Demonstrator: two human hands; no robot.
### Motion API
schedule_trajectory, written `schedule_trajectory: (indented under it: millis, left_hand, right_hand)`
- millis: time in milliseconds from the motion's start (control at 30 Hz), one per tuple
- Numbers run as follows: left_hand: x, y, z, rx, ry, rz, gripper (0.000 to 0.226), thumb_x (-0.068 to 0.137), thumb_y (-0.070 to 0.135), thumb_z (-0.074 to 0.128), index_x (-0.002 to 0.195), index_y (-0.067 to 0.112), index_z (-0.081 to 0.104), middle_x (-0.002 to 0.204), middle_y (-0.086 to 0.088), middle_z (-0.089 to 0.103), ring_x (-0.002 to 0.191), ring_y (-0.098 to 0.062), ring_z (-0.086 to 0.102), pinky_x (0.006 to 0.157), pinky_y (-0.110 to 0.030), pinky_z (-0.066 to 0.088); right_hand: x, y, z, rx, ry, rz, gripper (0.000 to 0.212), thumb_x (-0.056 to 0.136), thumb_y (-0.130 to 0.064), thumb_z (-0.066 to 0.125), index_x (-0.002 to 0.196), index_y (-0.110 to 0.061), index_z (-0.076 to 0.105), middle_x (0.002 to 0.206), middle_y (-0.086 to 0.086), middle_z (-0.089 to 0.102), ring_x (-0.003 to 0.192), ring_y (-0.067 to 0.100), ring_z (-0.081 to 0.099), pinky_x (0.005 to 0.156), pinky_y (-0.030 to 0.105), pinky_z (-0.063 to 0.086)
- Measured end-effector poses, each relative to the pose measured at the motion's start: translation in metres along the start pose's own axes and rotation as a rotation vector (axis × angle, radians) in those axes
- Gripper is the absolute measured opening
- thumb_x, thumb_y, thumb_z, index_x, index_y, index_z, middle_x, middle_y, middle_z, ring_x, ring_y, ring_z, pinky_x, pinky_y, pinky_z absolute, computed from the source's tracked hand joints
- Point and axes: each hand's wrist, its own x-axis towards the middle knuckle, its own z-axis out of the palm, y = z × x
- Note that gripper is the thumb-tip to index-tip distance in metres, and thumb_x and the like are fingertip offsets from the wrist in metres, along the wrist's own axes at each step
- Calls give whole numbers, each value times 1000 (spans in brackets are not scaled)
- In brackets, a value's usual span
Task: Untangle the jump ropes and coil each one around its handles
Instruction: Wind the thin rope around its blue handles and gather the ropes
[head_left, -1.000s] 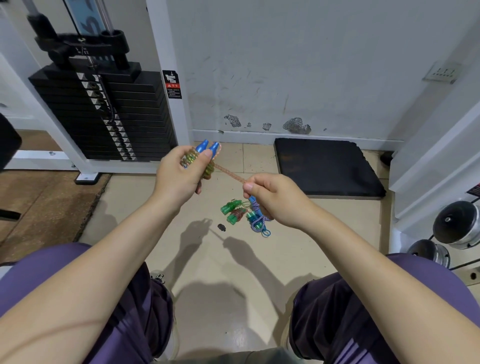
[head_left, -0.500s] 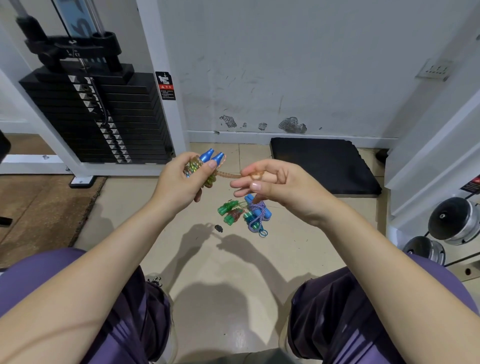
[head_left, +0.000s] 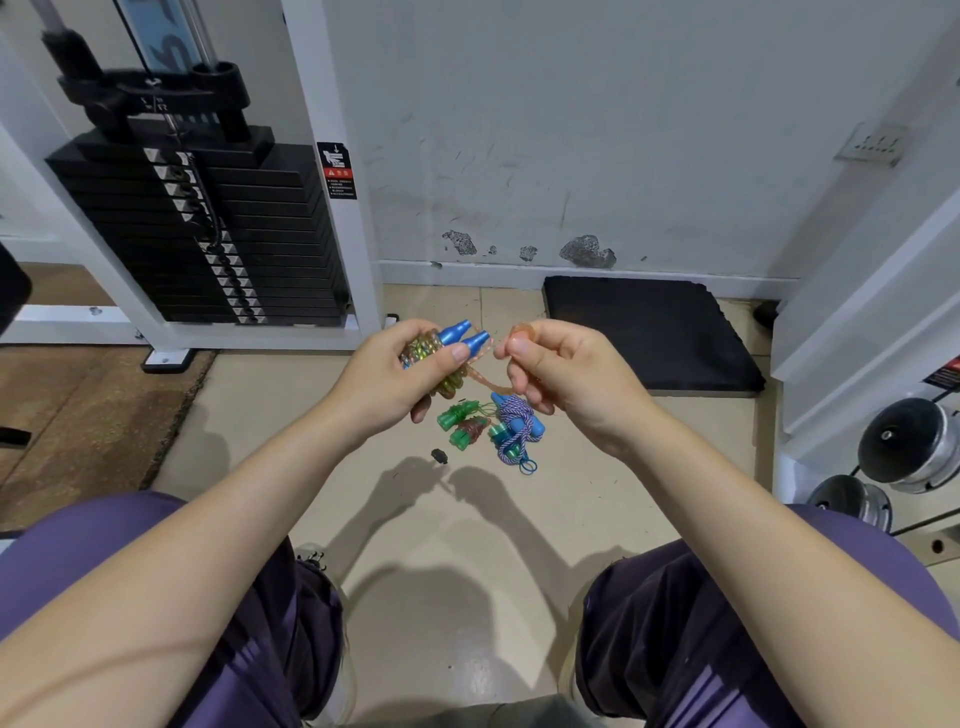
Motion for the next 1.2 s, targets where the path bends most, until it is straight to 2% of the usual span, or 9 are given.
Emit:
schedule_trajectory:
  millis: [67,200,333,433,567,667,833,1000,1200]
  left_hand:
    - [-2,3,2,-15,-18,-3,26,94,29,66,103,5,61,64,-2,67,41,-19,46,40,-20,35]
    - [-2,5,1,-65,-30,-29,28,94,31,64,103,5,61,67,-6,67,43,-21,46,39,-18,32]
    - [-3,5,2,-80,-62,-49,33,92,37,66,101,6,61,70,-14,67,43,-21,46,43,-19,31]
    - [-4,6,2,-115,-97,-71,40,89,46,68,102,8,61,75,-21,65,44,-21,45,45,-20,29]
    - [-7,9,3,-152,-118,-109,33,94,41,61,103,9,62,74,-14,66,46,-20,43,42,-17,30]
    - [-7,10,3,-159,-116,-128,33,95,41,59,103,9,62,73,-13,67,45,-20,43,41,-16,30]
    - [-7,8,4,-192,-148,-161,39,92,47,63,102,9,60,73,-12,68,44,-19,42,43,-16,28]
    - [-5,9,4,-297,-195,-186,45,92,45,56,113,5,58,70,-11,64,42,-17,40,45,-21,18]
    - [-5,10,3,-411,-210,-184,55,86,48,56,119,3,57,71,-13,62,40,-15,40,39,-20,19]
  right_hand:
    - [2,3,-1,-3,46,27,13,96,-12,59,104,-12,49,57,2,56,47,12,39,45,19,31]
    - [5,5,-1,-66,80,11,28,94,-11,62,90,-16,35,55,3,56,54,19,34,47,22,29]
    - [4,7,2,-142,85,-16,22,93,-13,65,86,-15,44,56,5,57,53,20,43,48,18,34]
    - [4,7,3,-205,95,-45,19,90,-15,68,86,-12,50,60,11,57,52,10,52,50,14,37]
    - [7,8,0,-289,112,-88,23,82,-12,76,84,-14,54,60,7,55,56,12,52,55,19,40]
    - [8,8,-2,-322,126,-97,23,80,-12,79,83,-16,57,66,13,58,61,16,54,59,24,43]
    - [8,11,-1,-391,206,-163,17,81,-15,78,85,-14,61,63,10,63,55,6,57,58,20,42]
    - [4,10,3,-447,287,-274,17,84,-17,75,89,-29,64,67,4,70,49,7,54,55,26,48]
    - [4,9,5,-431,332,-254,6,88,-13,70,92,-15,75,67,-1,68,44,11,56,45,13,40]
